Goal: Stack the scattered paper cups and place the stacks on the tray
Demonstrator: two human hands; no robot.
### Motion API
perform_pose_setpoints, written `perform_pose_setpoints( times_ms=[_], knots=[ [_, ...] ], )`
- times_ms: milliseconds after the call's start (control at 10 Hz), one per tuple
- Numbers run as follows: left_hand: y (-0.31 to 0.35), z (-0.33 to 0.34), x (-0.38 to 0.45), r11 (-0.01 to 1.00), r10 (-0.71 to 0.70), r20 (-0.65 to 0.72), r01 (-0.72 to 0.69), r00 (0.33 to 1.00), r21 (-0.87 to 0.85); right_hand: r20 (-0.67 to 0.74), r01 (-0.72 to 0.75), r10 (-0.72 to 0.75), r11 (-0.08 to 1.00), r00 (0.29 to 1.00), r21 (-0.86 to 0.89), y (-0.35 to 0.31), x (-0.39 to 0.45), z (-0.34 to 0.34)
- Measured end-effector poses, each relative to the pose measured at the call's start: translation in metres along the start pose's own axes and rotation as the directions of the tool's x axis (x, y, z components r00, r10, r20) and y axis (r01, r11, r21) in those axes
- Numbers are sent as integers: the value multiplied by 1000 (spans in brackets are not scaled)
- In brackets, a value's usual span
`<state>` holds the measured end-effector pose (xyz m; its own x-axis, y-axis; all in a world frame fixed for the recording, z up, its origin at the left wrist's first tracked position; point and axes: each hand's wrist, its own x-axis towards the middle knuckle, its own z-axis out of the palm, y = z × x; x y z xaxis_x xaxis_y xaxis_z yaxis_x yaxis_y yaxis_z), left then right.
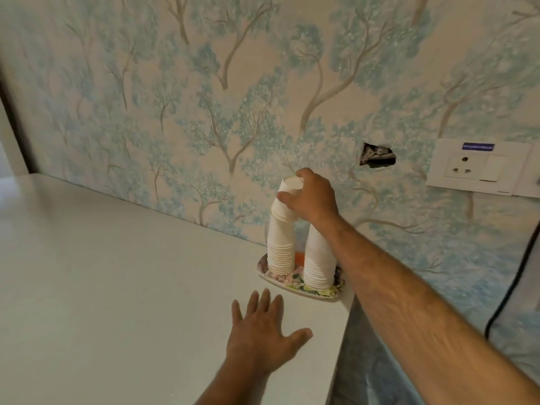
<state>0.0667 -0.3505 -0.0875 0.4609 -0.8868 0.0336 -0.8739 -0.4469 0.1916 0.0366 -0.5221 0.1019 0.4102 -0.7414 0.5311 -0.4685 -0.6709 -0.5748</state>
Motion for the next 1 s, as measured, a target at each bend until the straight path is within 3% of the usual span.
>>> perform_pose_setpoints(
  times_ms=[300, 500, 700, 1000],
  knots=[
    [3, -11, 3, 1000, -24, 86, 23, 996, 9, 188, 55, 8, 943, 982, -327, 2, 17, 40],
    [5, -10, 6, 999, -30, 93, 28, 995, 19, 245, 186, -41, 770, 969, -610, 5, 7, 49],
    [5, -10, 5, 999, -36, 83, 33, 996, 27, 275, 246, -77, 714, 958, -656, 6, 2, 47],
    [8, -20, -1, 999, -33, 70, 32, 997, 14, 44, 253, -268, 825, 962, -506, 9, -23, 26]
  ],
)
